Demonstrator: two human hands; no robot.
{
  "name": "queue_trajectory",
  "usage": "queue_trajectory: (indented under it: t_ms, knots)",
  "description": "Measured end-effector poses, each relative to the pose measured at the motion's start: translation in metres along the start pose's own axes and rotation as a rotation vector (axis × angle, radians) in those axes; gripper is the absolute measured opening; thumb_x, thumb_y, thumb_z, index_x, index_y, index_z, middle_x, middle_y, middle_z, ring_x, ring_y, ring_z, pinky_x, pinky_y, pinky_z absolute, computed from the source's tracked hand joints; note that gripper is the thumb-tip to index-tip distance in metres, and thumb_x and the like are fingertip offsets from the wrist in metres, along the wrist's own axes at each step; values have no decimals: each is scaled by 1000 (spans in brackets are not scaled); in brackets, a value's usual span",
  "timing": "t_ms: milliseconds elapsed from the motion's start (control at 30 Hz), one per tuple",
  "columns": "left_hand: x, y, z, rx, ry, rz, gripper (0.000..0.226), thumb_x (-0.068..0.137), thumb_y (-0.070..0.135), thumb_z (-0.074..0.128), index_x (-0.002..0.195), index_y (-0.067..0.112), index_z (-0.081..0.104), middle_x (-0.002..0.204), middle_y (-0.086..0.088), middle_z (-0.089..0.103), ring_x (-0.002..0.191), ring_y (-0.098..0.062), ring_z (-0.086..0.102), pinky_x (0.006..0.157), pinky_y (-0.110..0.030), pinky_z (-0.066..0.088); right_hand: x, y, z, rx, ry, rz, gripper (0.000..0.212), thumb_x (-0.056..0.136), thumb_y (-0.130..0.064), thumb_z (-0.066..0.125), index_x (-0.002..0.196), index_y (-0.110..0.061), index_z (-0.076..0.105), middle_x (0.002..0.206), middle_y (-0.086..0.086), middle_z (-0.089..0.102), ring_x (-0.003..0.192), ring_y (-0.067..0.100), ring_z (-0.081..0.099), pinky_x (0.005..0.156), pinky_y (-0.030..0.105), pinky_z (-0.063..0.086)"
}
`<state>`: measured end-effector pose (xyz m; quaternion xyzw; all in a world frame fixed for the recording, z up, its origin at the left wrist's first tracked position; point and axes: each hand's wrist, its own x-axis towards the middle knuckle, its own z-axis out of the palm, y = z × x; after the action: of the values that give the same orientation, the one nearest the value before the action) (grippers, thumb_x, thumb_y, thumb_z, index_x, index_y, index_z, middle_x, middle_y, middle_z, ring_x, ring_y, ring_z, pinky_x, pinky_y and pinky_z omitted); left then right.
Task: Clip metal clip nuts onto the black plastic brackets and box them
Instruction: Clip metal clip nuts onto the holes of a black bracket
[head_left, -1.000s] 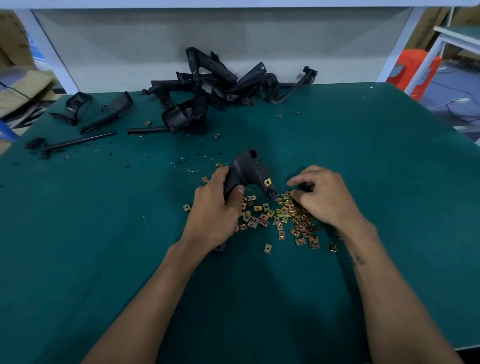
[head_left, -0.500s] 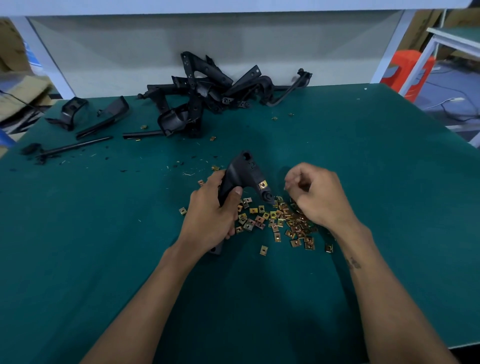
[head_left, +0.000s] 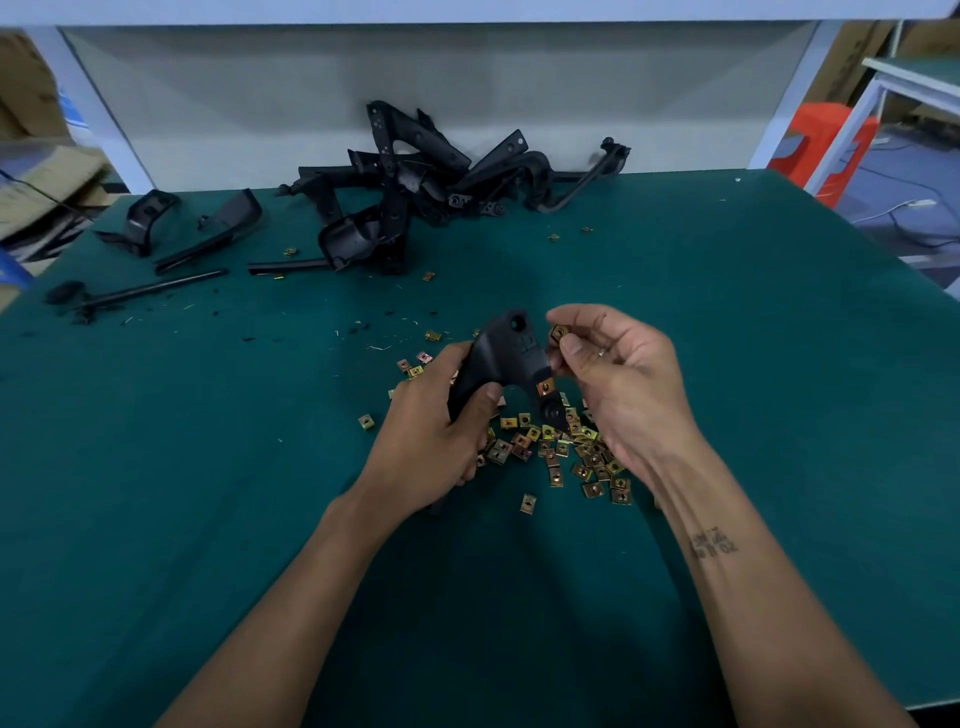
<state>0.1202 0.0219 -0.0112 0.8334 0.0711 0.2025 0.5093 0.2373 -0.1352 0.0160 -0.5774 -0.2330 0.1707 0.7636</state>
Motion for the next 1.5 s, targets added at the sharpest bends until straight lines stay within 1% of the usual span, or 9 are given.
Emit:
queue_trajectory:
  t_ms: [167, 333, 600, 767, 867, 1033, 1200, 1300, 1500]
  knots:
    - [-1, 2, 0, 5, -18, 14, 14, 105, 22, 52, 118, 29, 52, 60, -5, 60, 39, -25, 58, 40, -29, 46, -1, -1, -1, -90, 7, -68, 36, 95, 9, 59, 97, -22, 78, 86, -4, 73, 77, 9, 66, 77, 20, 54]
    - [-1, 2, 0, 6, -26, 32, 14, 105, 23, 52, 117, 31, 52, 60, -2, 59, 38, -24, 58, 39, -28, 45, -4, 1, 3, -295, 68, -197, 21, 98, -10, 67, 93, -29, 76, 83, -12, 75, 75, 2, 66, 71, 16, 53]
    - [-2, 0, 1, 27, -32, 58, 19, 105, 28, 53, 123, 34, 51, 61, -1, 62, 39, -20, 58, 40, -22, 45, -4, -6, 0, -132, 49, -144, 23, 85, -1, 79, 95, -22, 77, 85, -1, 78, 78, 8, 71, 73, 20, 56]
    - [-1, -1, 1, 49, -34, 63, 20, 104, 28, 54, 123, 33, 50, 61, 2, 63, 39, -17, 59, 42, -19, 44, -5, -10, 4, -10, 107, -107, 13, 73, -6, 83, 77, -17, 80, 78, 3, 77, 74, 14, 70, 68, 23, 56]
    - [-1, 0, 1, 36, -31, 52, 20, 104, 28, 54, 123, 33, 50, 61, 1, 63, 39, -18, 59, 41, -23, 45, -6, -11, 5, 23, 85, -90, 22, 82, 2, 76, 80, -19, 83, 80, 3, 78, 77, 14, 71, 70, 22, 55]
    - [-1, 0, 0, 35, -23, 54, 17, 104, 29, 53, 120, 36, 50, 59, 2, 61, 38, -18, 58, 41, -19, 43, -7, -9, 8, -99, 35, -136, 41, 92, 12, 63, 83, -23, 82, 86, -1, 79, 81, 12, 72, 75, 21, 57]
    - [-1, -1, 2, 56, -17, 65, 18, 103, 31, 54, 119, 38, 50, 59, 2, 63, 37, -16, 59, 40, -19, 43, -9, -11, 4, -368, 46, -212, 35, 94, 8, 64, 98, -26, 72, 90, -12, 77, 85, 3, 69, 79, 19, 54]
    - [-1, 0, 1, 66, -20, 64, 17, 104, 31, 54, 118, 39, 50, 59, 2, 62, 38, -15, 59, 40, -18, 43, -10, -14, 2, -427, 50, -244, 34, 94, 8, 64, 100, -25, 61, 84, -13, 74, 76, -1, 65, 71, 17, 52]
    - [-1, 5, 2, 160, -21, 77, 21, 103, 32, 56, 124, 35, 51, 63, 5, 60, 46, -16, 57, 45, -42, 50, -11, -24, -6, -578, -16, -260, 28, 91, 1, 64, 99, -25, 56, 81, -10, 73, 74, 12, 68, 76, 36, 57]
